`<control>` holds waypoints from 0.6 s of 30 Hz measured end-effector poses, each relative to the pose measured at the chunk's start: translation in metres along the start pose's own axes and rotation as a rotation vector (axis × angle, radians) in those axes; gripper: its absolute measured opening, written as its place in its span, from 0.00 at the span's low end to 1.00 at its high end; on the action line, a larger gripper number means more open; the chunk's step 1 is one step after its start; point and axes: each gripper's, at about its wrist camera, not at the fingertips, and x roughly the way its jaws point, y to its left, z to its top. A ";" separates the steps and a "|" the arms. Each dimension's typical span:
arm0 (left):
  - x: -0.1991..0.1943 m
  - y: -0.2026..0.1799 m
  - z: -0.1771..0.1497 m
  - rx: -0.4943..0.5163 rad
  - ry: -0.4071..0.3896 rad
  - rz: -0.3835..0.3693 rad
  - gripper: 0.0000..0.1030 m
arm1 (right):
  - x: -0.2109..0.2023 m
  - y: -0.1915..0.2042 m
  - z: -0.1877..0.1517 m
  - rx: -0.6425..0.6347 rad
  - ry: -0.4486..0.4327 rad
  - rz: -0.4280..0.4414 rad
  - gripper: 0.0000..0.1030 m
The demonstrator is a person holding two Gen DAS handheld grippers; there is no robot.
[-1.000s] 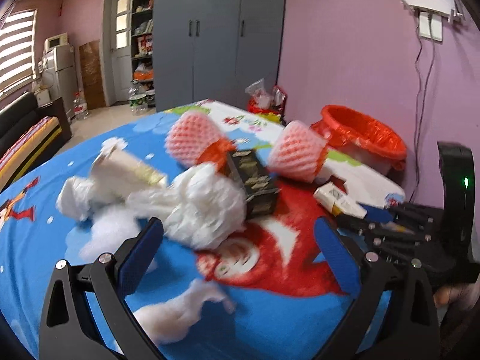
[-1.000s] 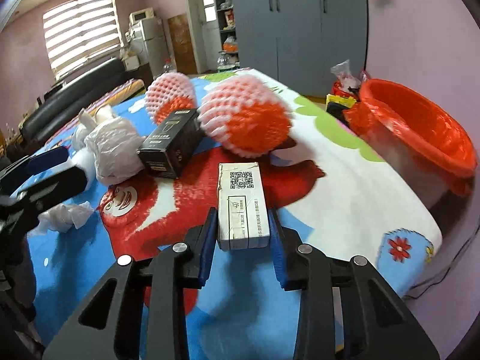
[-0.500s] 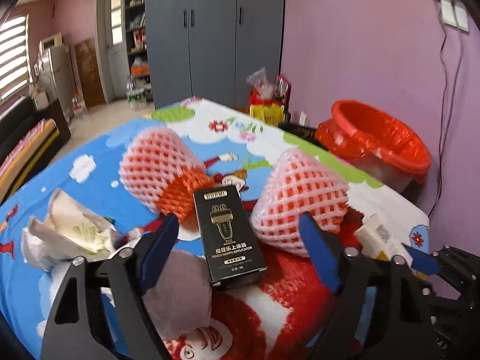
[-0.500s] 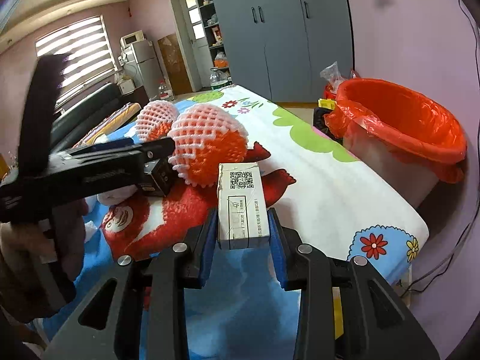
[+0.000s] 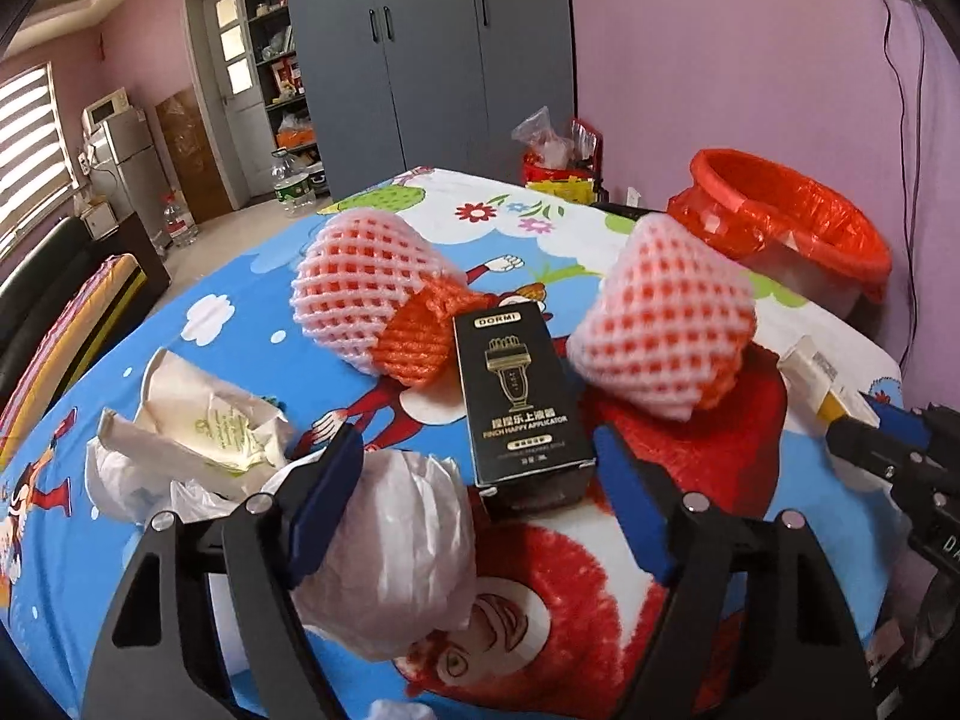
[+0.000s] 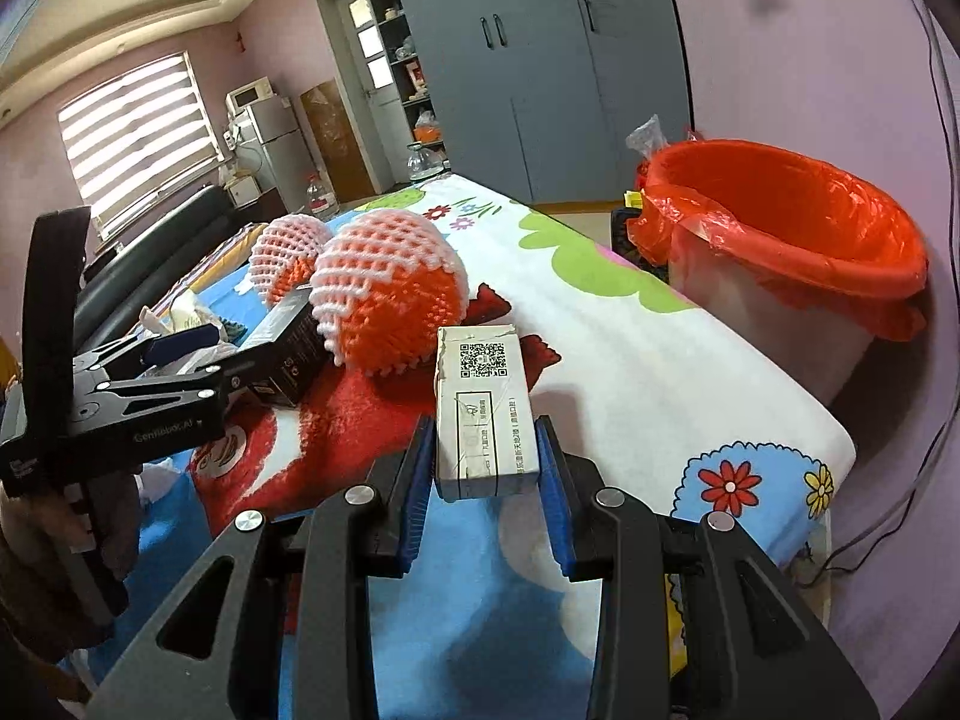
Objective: Collect trash
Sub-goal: 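Close the left tool on the black DORMI box and lift it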
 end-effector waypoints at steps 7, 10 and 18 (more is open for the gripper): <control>0.019 -0.015 0.013 -0.003 0.027 -0.034 0.72 | -0.006 -0.002 0.000 0.002 -0.008 -0.007 0.32; 0.027 -0.016 0.015 -0.001 0.049 -0.050 0.46 | -0.011 -0.005 0.001 0.008 -0.020 -0.015 0.32; -0.001 -0.015 0.007 -0.009 0.003 -0.104 0.38 | -0.025 0.006 -0.001 -0.014 -0.030 -0.020 0.32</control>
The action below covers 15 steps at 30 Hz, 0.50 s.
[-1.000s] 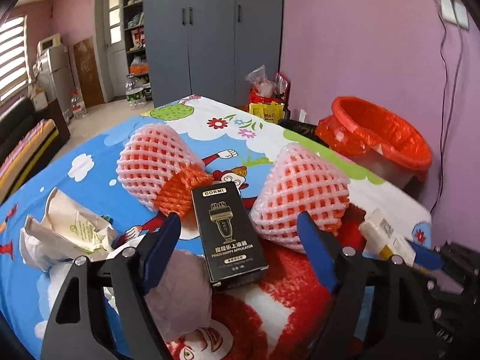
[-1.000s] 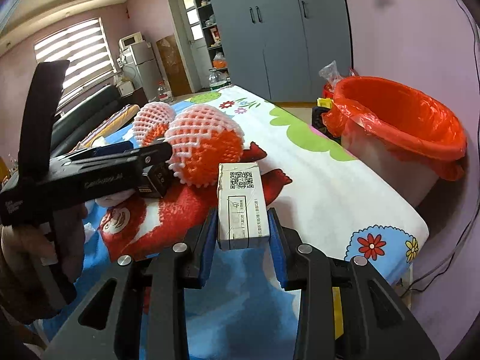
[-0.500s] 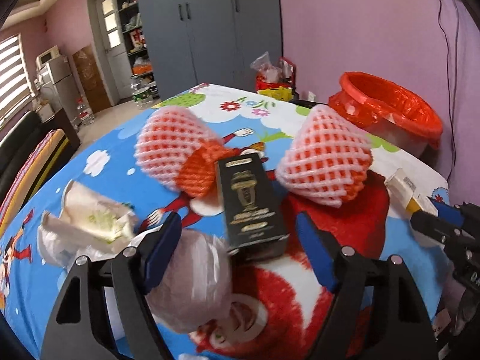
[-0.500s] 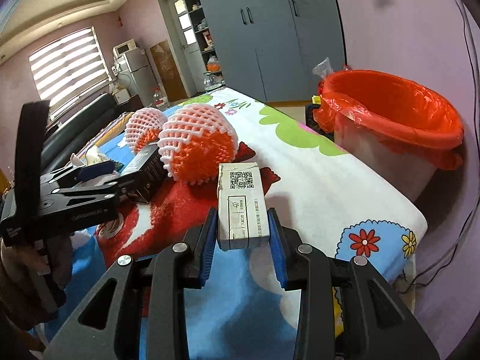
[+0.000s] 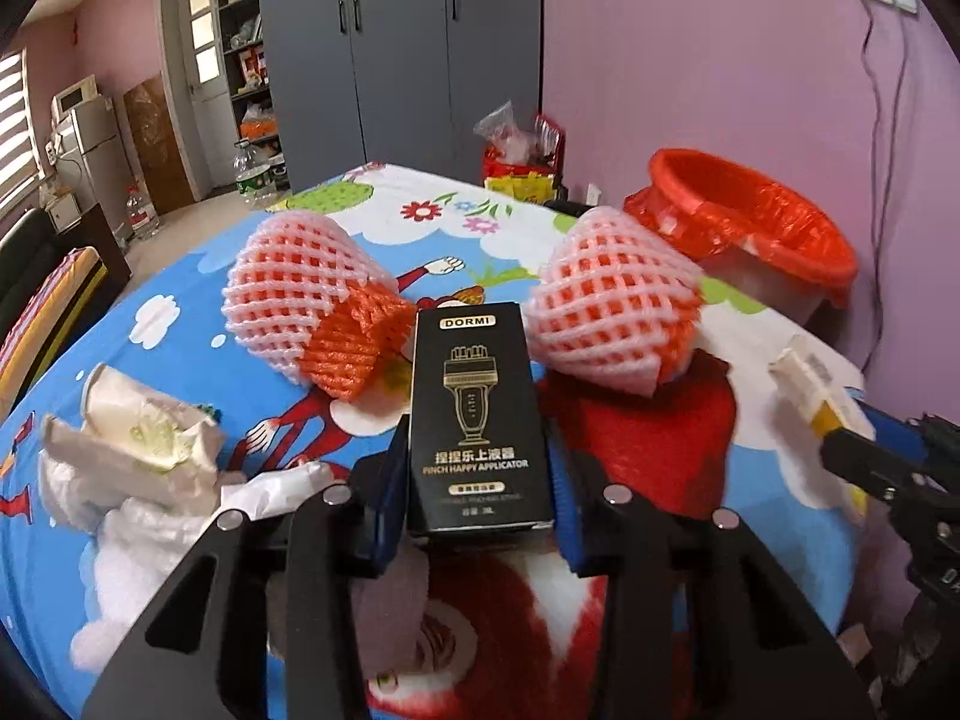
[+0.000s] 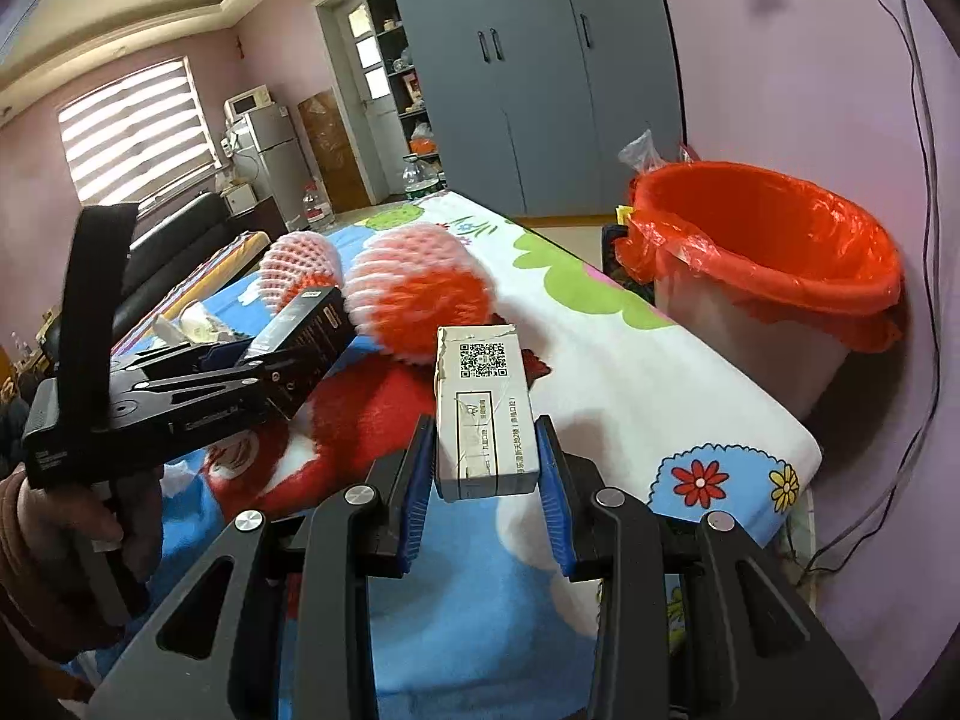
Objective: Collect trash
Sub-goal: 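Close the left tool on the black DORMI box and lift it, then carry the black box and QR-code box over the orange-red bin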
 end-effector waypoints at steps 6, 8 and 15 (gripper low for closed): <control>-0.039 -0.007 -0.014 0.003 -0.051 -0.030 0.38 | -0.018 0.016 -0.002 -0.034 -0.020 -0.007 0.32; -0.053 -0.010 -0.019 0.013 -0.075 -0.032 0.38 | -0.025 0.021 -0.003 -0.042 -0.027 -0.017 0.32; -0.087 -0.009 -0.033 0.001 -0.118 -0.051 0.38 | -0.044 0.036 -0.006 -0.062 -0.045 -0.042 0.32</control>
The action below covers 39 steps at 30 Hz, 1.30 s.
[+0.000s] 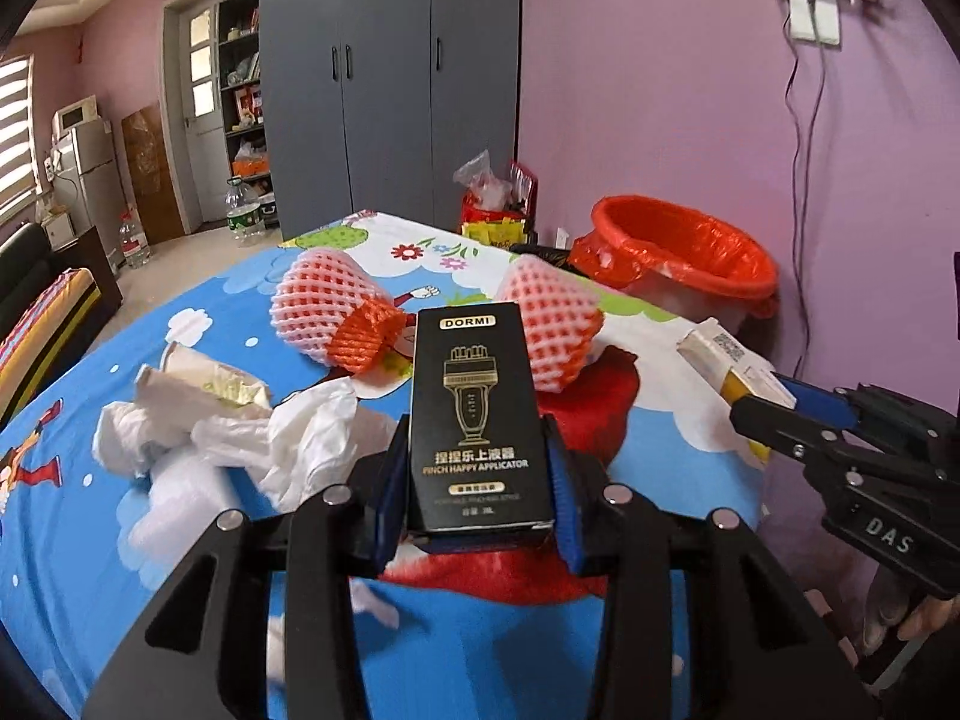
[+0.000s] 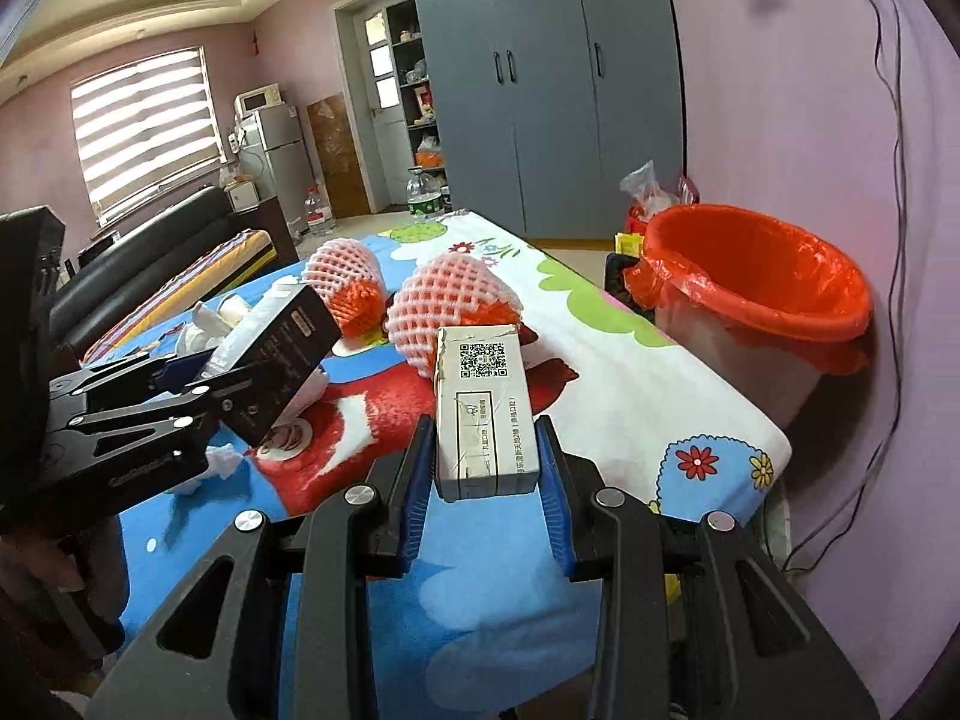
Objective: Collect trash
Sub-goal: 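Carry the black box and QR-code box over the orange-red bin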
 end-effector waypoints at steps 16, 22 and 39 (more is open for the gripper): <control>-0.046 -0.004 -0.007 -0.017 -0.088 -0.011 0.38 | -0.041 0.021 0.005 -0.028 -0.097 -0.019 0.32; -0.053 -0.012 -0.007 0.002 -0.103 -0.016 0.38 | -0.050 0.014 0.005 -0.005 -0.123 -0.022 0.32; -0.031 -0.047 0.003 0.091 -0.082 -0.026 0.38 | -0.051 -0.020 -0.002 0.055 -0.136 -0.097 0.32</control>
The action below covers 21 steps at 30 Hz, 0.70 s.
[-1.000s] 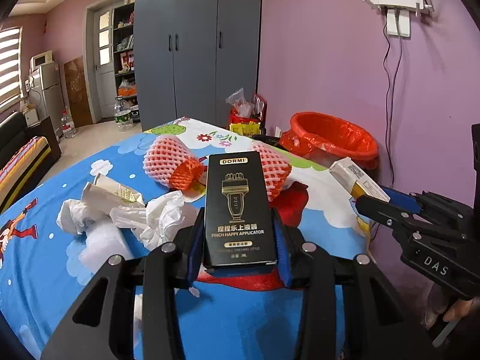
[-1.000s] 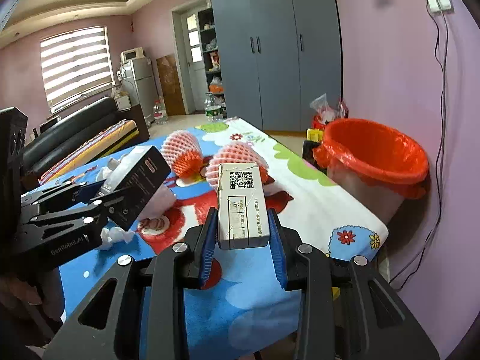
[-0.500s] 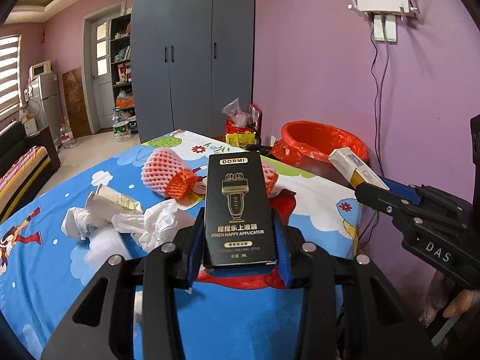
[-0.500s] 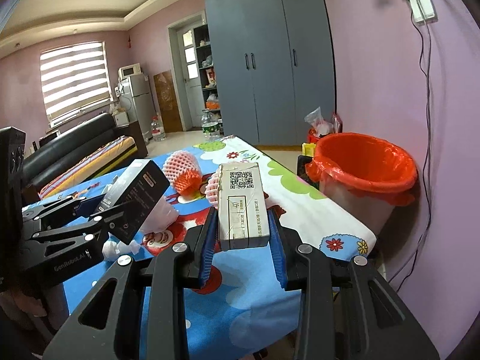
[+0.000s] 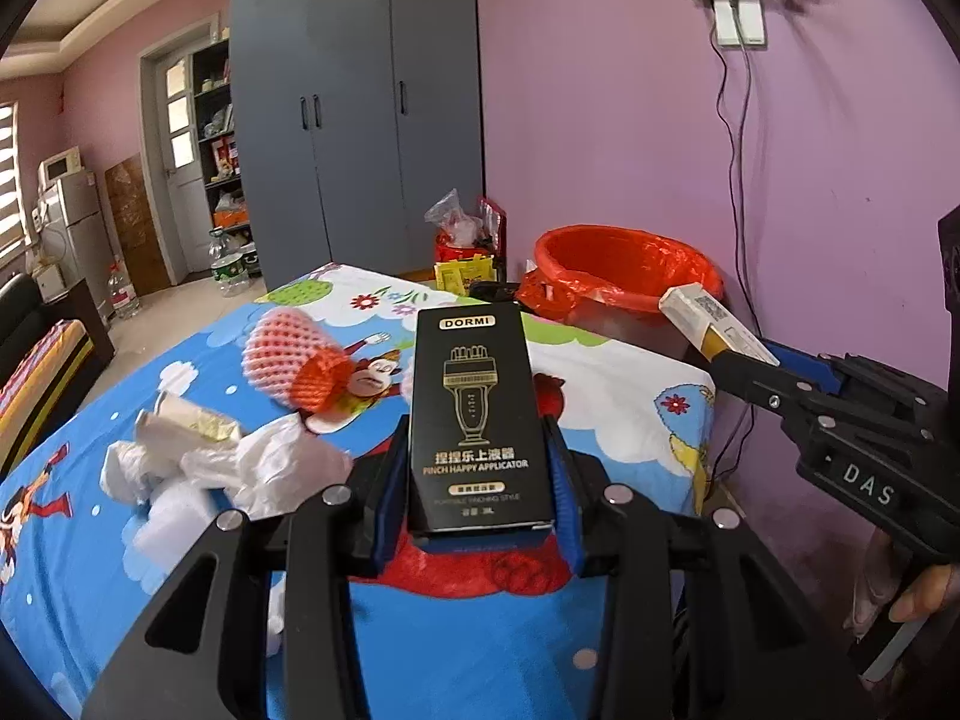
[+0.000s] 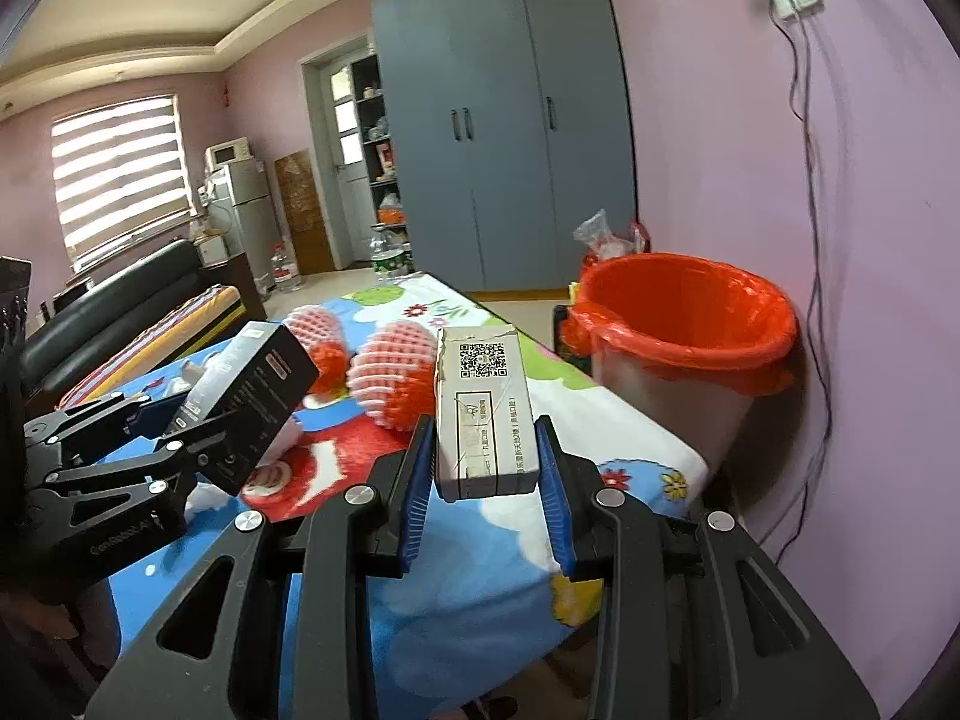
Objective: Collect trash
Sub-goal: 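Carry the black box and QR-code box over the orange-red bin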
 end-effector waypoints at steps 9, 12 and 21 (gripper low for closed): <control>0.030 -0.032 0.023 0.044 0.003 -0.060 0.38 | 0.002 -0.036 0.008 0.019 -0.024 -0.085 0.32; 0.042 -0.044 0.034 0.052 -0.003 -0.082 0.38 | 0.006 -0.049 0.013 0.023 -0.029 -0.117 0.32; 0.086 -0.073 0.082 0.065 -0.024 -0.154 0.39 | 0.026 -0.096 0.035 0.026 -0.053 -0.217 0.32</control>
